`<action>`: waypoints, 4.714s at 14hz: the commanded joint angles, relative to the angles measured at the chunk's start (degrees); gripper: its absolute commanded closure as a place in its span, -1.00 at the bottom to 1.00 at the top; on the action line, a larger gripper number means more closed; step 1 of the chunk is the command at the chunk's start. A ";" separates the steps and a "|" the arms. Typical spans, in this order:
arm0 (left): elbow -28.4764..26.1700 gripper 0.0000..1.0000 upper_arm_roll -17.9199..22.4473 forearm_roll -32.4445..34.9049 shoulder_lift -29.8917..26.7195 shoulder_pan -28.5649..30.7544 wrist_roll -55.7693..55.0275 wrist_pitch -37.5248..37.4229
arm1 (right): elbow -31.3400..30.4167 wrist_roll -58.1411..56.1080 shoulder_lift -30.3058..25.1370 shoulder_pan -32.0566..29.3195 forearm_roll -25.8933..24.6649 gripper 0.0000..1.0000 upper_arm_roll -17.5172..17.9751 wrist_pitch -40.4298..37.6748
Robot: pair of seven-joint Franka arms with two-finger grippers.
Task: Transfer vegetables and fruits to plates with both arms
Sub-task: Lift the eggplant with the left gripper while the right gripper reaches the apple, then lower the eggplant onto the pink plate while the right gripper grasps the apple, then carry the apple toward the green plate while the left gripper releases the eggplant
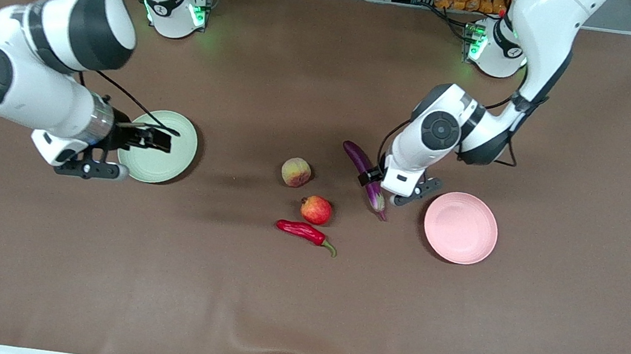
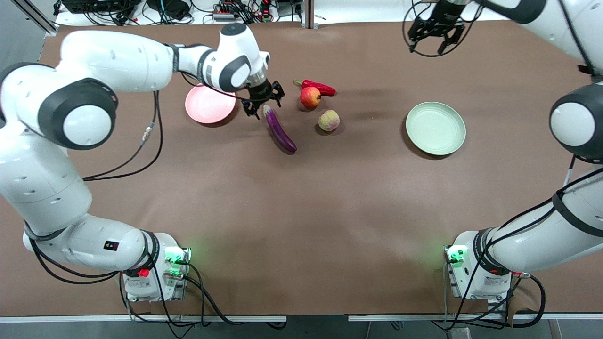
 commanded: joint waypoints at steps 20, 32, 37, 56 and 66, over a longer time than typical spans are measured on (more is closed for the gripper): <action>9.30 1.00 0.41 12.06 -0.41 7.46 -1.62 -11.40 | 5.30 16.88 21.54 18.78 20.09 -1.00 -0.49 26.17; 8.79 1.00 0.49 12.15 2.39 26.72 35.15 -12.92 | 14.81 3.88 32.71 26.26 7.26 -1.00 -0.66 35.74; 8.88 1.00 0.49 12.06 3.89 27.26 34.20 -11.95 | 14.81 3.52 34.38 27.84 4.26 -1.00 -0.66 38.73; 4.12 -1.00 -0.30 11.80 1.17 26.38 33.93 -7.64 | 1.02 18.82 11.82 17.57 4.53 0.64 -0.84 25.67; 15.97 -1.00 -9.35 11.62 5.28 13.92 6.38 -11.95 | -17.00 -4.28 -3.05 4.48 4.09 0.60 -1.01 20.02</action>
